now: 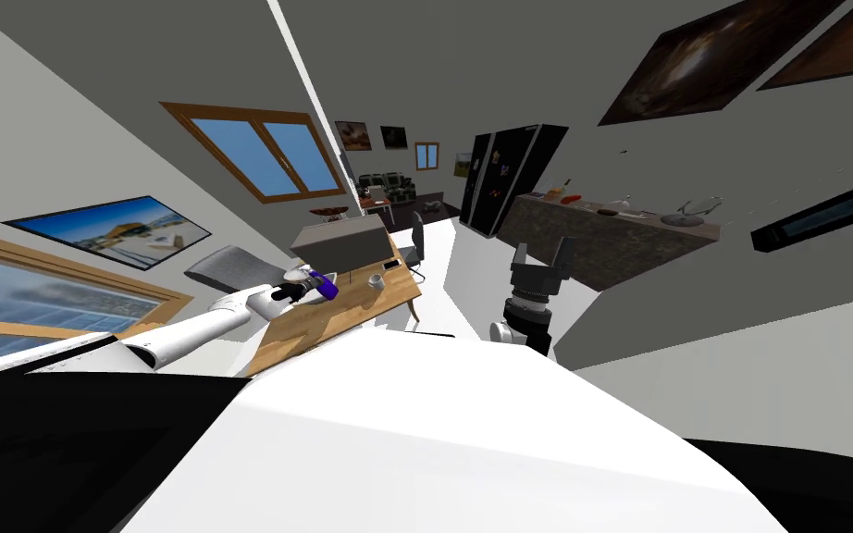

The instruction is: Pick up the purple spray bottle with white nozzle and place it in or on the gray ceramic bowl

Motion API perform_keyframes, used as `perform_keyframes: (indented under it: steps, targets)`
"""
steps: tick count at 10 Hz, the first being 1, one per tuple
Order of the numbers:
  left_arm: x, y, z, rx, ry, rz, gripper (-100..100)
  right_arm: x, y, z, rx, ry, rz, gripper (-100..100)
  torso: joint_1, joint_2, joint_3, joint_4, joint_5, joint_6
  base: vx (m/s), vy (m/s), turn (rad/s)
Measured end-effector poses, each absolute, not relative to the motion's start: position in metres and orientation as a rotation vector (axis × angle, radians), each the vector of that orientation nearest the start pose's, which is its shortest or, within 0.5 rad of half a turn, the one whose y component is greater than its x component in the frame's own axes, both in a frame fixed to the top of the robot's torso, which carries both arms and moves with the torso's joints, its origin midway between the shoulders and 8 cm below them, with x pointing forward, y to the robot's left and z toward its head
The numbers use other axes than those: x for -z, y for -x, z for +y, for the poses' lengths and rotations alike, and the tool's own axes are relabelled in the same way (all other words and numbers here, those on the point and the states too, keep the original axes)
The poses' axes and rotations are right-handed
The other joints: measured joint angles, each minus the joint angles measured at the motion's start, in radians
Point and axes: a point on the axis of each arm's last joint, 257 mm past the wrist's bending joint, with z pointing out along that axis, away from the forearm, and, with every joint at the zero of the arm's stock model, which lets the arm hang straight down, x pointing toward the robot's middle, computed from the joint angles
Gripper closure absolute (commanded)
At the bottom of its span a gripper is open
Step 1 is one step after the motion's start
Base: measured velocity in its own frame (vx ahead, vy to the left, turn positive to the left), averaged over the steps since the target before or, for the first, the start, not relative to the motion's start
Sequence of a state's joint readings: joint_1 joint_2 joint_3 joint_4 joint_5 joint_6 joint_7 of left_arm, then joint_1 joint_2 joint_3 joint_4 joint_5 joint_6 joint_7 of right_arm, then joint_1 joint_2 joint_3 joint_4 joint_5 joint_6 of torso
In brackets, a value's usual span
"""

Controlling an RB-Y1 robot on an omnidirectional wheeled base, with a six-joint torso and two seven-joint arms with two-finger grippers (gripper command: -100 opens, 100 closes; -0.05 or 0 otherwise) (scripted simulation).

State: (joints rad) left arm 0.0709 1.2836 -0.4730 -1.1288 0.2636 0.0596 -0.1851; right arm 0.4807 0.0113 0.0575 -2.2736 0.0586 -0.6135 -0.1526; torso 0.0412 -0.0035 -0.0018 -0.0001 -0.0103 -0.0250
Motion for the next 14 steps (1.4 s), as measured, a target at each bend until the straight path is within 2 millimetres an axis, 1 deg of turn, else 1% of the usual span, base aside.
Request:
perform_keyframes:
  steps: [1, 2, 3, 5, 6, 7, 11, 12, 13, 14]
  targets:
    - [0.299, -0.386, 0.694, -0.228, 0.604, 2.109, 100, -0.048, -0.329, -0.248, -1.503, -0.586, 0.518, 0, 0.004, 0.000, 0.001, 0.001, -0.002, -0.002, -0.031, 0.081, -0.132]
    - [0.287, -0.387, 0.712, -0.265, 0.613, 2.091, 100, -0.048, -0.329, -0.248, -1.503, -0.586, 0.518, 0, 0.008, 0.001, 0.001, 0.001, -0.001, -0.002, -0.018, 0.070, -0.062]
    - [0.277, -0.385, 0.721, -0.283, 0.614, 2.080, 100, -0.048, -0.329, -0.248, -1.503, -0.586, 0.518, 0, 0.007, 0.002, 0.001, 0.000, 0.000, -0.004, -0.017, 0.047, -0.059]
    - [0.251, -0.381, 0.743, -0.341, 0.620, 2.053, 100, -0.048, -0.329, -0.248, -1.503, -0.586, 0.518, 0, 0.005, 0.002, 0.001, 0.001, -0.001, -0.002, -0.024, 0.056, -0.127]
    - [0.240, -0.383, 0.751, -0.363, 0.621, 2.041, 100, -0.048, -0.329, -0.248, -1.503, -0.586, 0.518, 0, 0.005, 0.001, 0.001, 0.000, -0.001, -0.003, -0.003, 0.027, -0.015]
    - [0.237, -0.384, 0.753, -0.365, 0.621, 2.038, -100, -0.048, -0.329, -0.248, -1.503, -0.586, 0.518, 0, 0.003, 0.000, 0.000, -0.001, 0.000, -0.003, -0.001, 0.006, 0.000]
    - [0.237, -0.384, 0.753, -0.364, 0.621, 2.038, -100, -0.048, -0.329, -0.248, -1.503, -0.586, 0.518, 0, 0.001, -0.001, -0.001, -0.001, -0.001, -0.003, 0.000, 0.000, 0.000]
    - [0.237, -0.384, 0.753, -0.364, 0.621, 2.038, 0, -0.048, -0.329, -0.248, -1.503, -0.586, 0.518, 0, 0.001, -0.001, -0.001, -0.001, -0.001, -0.003, 0.000, 0.000, 0.000]
    - [0.237, -0.384, 0.753, -0.364, 0.621, 2.038, -100, -0.048, -0.329, -0.248, -1.503, -0.586, 0.518, 0, 0.001, -0.001, -0.001, -0.001, -0.001, -0.003, 0.006, -0.025, 0.022]
    - [0.228, -0.387, 0.752, -0.365, 0.612, 2.035, -100, -0.048, -0.329, -0.248, -1.503, -0.586, 0.518, 0, 0.000, -0.001, -0.001, -0.001, -0.002, -0.003, 0.011, -0.048, 0.027]
